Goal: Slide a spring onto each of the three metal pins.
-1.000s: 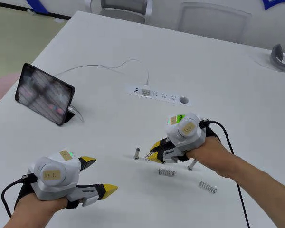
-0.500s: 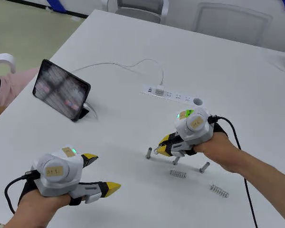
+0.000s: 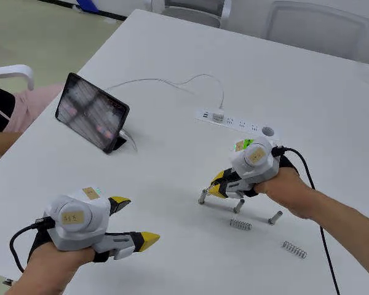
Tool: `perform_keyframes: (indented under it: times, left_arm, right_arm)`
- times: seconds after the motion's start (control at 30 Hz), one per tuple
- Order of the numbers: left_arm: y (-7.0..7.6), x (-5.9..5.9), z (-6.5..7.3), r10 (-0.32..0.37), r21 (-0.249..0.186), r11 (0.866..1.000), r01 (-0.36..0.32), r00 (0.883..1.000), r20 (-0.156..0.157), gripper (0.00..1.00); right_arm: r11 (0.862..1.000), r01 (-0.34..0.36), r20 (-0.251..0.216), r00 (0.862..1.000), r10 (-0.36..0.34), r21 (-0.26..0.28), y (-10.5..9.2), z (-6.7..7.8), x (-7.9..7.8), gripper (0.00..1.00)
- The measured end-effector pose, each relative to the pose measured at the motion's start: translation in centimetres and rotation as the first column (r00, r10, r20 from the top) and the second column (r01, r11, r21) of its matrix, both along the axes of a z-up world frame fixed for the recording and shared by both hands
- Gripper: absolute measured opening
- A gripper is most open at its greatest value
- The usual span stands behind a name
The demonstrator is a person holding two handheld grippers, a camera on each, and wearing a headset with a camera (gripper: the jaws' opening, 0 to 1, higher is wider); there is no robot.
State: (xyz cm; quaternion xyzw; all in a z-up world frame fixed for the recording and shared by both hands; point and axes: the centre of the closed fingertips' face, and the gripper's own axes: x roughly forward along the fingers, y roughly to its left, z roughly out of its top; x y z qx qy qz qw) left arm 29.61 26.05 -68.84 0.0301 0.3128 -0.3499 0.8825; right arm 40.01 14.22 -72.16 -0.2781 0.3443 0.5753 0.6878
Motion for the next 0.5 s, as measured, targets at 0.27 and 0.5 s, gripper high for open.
perform_keyframes:
  times: [0.27,0.5]
  left_arm:
    - [0.5,0.0,0.0,0.015,-0.006,1.000,-0.015,1.000,-0.005,0.60]
    - [0.5,0.0,-0.1,0.015,-0.003,1.000,-0.015,1.000,-0.005,0.60]
  right_arm:
    - [1.000,-0.015,0.005,1.000,0.015,-0.015,0.3,-0.6,0.3,0.13]
    - [0.999,-0.029,0.002,1.000,0.029,-0.027,0.7,-1.2,0.3,0.13]
